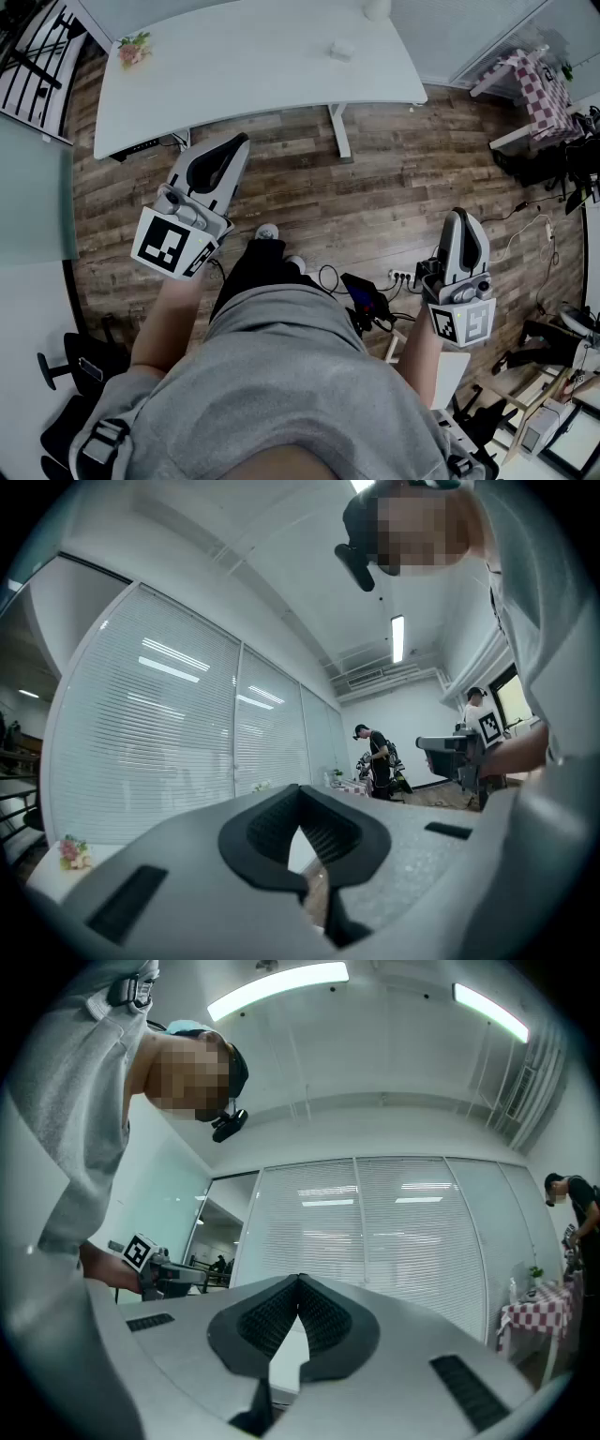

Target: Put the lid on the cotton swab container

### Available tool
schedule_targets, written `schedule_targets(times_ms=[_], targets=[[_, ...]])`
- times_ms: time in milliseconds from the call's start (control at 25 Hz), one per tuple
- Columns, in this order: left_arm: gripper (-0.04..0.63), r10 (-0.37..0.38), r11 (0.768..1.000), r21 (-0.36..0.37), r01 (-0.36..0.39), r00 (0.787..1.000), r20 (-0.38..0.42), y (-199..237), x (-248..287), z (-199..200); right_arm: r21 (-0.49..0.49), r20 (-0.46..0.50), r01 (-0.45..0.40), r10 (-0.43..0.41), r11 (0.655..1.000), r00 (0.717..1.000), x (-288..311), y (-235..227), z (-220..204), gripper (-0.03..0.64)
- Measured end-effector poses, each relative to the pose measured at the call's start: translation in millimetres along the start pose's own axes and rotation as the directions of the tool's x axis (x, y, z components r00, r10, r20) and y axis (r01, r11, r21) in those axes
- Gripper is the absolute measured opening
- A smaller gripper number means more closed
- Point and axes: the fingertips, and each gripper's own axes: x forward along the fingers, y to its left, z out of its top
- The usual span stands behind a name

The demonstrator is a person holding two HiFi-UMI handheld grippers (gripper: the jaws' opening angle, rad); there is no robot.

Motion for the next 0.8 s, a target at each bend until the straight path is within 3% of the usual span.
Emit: schedule_targets(times_ms=[360, 800], targets=[[0.005, 0.049, 0.999, -0.015, -0.049, 0.999, -0.019, -1.4, -12.5, -5.7, 0.016, -0.028, -0.043, 0.043, 0.999, 0.999, -2.7, -1.9, -9.8, 0.025], [0.005, 0.062, 0.998, -0.022, -0.063, 0.997, -0.044, 8.7, -8.3, -14.6, 0.09, -0.022, -0.031, 0.033, 0.995, 0.999, 18.3, -13.9, -22.3, 0.025]])
